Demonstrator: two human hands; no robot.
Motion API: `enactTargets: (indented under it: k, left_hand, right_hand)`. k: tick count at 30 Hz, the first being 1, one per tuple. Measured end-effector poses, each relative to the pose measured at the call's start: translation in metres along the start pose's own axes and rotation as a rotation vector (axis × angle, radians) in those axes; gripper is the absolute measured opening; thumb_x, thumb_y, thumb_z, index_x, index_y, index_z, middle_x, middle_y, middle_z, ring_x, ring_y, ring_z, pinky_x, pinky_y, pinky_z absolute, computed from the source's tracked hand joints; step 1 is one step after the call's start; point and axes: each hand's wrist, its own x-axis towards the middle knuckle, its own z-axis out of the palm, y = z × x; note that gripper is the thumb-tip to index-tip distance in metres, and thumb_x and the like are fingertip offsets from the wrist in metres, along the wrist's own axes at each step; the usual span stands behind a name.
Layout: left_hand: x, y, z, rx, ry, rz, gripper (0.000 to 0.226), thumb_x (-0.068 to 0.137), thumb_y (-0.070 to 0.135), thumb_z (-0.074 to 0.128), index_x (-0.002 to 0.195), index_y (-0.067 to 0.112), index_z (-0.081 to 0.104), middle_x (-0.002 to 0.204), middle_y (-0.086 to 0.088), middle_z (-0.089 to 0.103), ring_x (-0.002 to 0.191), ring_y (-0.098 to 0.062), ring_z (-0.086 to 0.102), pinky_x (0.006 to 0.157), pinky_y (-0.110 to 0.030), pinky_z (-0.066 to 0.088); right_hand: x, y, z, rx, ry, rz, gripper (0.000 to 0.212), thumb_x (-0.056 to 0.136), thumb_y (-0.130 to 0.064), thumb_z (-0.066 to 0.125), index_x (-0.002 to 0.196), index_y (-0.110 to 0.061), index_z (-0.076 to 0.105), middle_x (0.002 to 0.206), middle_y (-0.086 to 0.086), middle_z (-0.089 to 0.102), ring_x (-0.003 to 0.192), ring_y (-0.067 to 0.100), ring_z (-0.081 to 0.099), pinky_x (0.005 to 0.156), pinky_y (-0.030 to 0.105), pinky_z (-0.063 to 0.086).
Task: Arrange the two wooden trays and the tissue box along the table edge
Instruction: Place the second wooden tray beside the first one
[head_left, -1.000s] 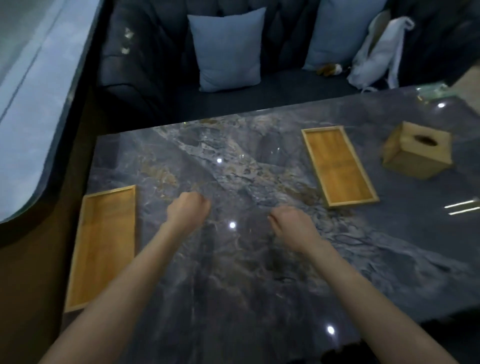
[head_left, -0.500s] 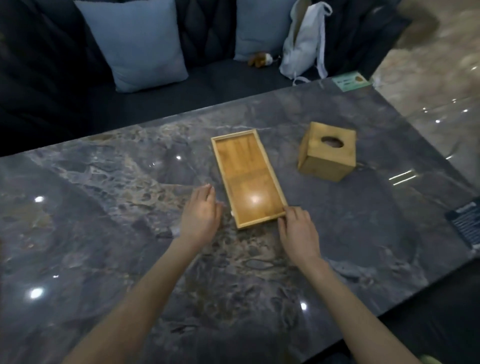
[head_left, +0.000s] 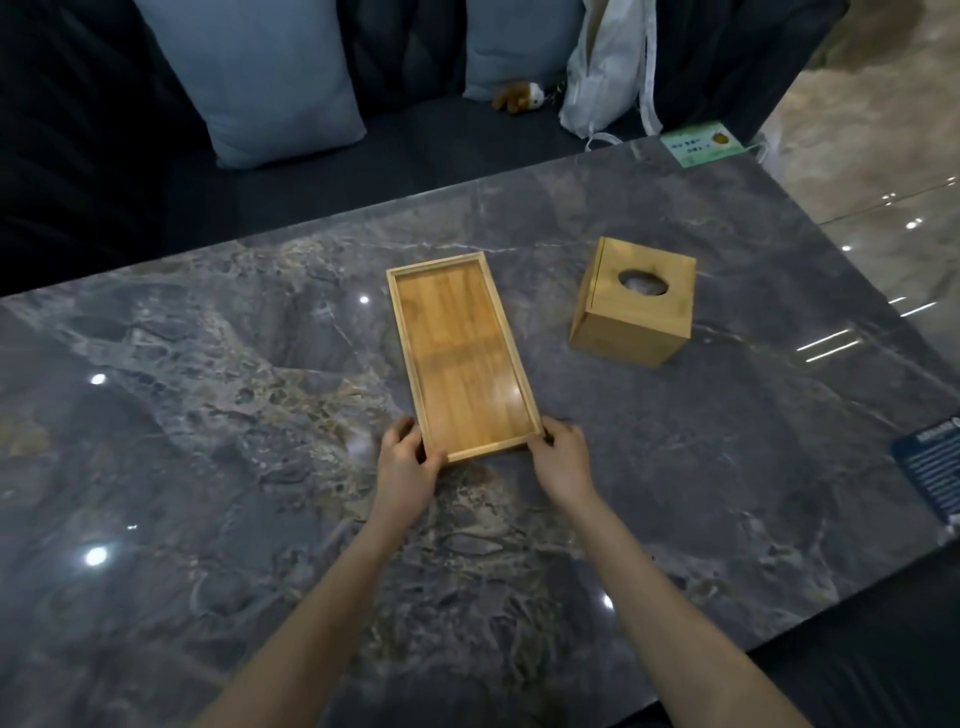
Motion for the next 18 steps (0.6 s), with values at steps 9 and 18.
enactTargets:
  k: [9,18]
  left_hand:
    - [-0.011,0.013,-0.024,-0.733,-0.026,-0.255,0.04,0.086,-0.003,0.053,0.126,-0.001,0.049,0.103,-0.013,0.061,0.078,-0.016,0.061,0.058,-0.017,0.057]
    - [-0.03,-0.001,-0.065,-0.831,-0.019,-0.173,0.038,0.084,0.001,0.056,0.122,-0.004,0.051,0.092,-0.007,0.067,0.071,-0.013,0.069,0.067,-0.021,0.059]
  right_hand:
    - [0.004,-0.018,-0.022,0.483,-0.057,0.127,0.011,0.092,-0.013,0.048,0.088,-0.007,0.056,0.091,0.007,0.057,0.078,0.015,0.058,0.067,0.025,0.057]
    - [-0.009,-0.055,-0.023,0.634,-0.328,0.149,0.024,0.089,-0.013,0.053,0.111,-0.004,0.06,0.092,0.008,0.067,0.085,0.019,0.063,0.068,0.03,0.055]
